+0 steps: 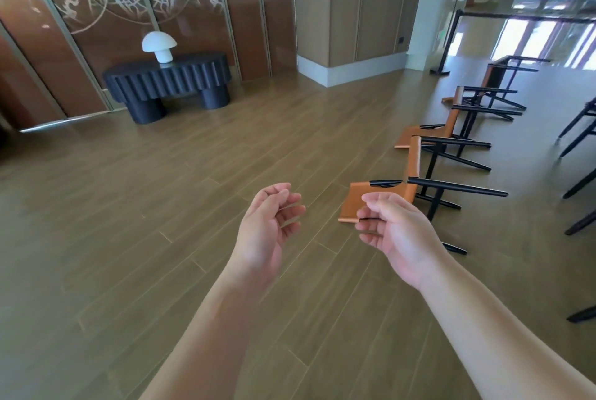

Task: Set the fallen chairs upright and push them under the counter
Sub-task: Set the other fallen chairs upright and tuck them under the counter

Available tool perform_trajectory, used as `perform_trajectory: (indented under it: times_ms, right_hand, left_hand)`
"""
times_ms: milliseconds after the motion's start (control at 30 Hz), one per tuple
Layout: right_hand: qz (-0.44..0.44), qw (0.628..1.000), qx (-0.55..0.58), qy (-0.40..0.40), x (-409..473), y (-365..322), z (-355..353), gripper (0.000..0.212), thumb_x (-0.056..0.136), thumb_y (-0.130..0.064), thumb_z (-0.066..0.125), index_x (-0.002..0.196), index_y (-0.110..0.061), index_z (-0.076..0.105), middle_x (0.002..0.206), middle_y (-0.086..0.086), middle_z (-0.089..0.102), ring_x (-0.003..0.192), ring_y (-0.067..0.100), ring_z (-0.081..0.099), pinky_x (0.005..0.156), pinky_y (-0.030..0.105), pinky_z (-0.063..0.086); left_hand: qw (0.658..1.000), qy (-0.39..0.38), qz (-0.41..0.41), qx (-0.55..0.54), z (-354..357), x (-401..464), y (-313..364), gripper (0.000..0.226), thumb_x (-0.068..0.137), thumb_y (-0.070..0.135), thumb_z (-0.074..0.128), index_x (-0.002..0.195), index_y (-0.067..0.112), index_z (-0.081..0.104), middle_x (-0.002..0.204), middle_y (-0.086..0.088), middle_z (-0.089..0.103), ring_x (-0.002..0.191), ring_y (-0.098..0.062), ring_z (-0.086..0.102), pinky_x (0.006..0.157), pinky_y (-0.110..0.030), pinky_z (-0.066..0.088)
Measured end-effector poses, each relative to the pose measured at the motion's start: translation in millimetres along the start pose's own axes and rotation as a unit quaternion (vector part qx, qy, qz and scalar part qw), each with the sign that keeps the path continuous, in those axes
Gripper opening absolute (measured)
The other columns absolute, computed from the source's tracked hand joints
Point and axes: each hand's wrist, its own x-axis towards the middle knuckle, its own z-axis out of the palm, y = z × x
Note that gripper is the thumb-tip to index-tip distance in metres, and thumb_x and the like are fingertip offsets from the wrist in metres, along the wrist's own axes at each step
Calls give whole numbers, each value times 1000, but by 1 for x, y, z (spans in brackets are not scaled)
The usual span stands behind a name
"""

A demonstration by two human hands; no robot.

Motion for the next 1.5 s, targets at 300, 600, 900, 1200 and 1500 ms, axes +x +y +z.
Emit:
perform_trajectory:
  times_ms: [300, 600, 900, 1200, 1500]
  right_hand:
    - [-19, 999, 4, 41, 157, -31, 71, 12, 95, -13, 55, 98, -16, 67, 75, -1, 67, 68, 15, 65, 66, 30, 51]
    - [-23, 997, 37, 59, 253, -44, 80, 12, 94, -12, 57, 98, -15, 67, 81, 4, 65, 72, 19, 64, 69, 32, 51]
    - [16, 997, 55, 44, 391, -25, 78, 13, 95, -12, 56, 97, -15, 68, 77, 2, 66, 70, 17, 64, 67, 31, 51]
    - [43, 997, 54, 27, 548, -59, 72, 11, 94, -12, 56, 98, -13, 66, 79, 3, 65, 68, 17, 63, 66, 31, 49]
    - [3, 999, 39, -2, 650, -77, 111, 17, 96, -8, 51, 98, -15, 66, 77, 0, 66, 69, 16, 62, 66, 30, 49]
  left_hand:
    - [998, -53, -13, 14, -24, 183, 34, 21, 96, 19, 51, 95, 29, 69, 96, 1, 69, 84, -13, 65, 74, -30, 44]
    - [996, -75, -35, 27, -27, 284, 32, 17, 89, 25, 58, 88, 33, 72, 96, 1, 70, 86, -14, 65, 75, -31, 43]
    - [997, -41, -58, 34, -10, 408, 17, 21, 99, 18, 50, 101, 26, 70, 96, 0, 70, 85, -14, 66, 75, -31, 45]
    - [996, -42, -45, 69, 32, 553, 33, 23, 95, 20, 52, 96, 31, 72, 93, 1, 69, 84, -14, 65, 76, -31, 44]
    - [996, -44, -36, 67, 26, 656, 43, 20, 84, 29, 57, 95, 33, 74, 95, 1, 69, 84, -13, 65, 75, -31, 44]
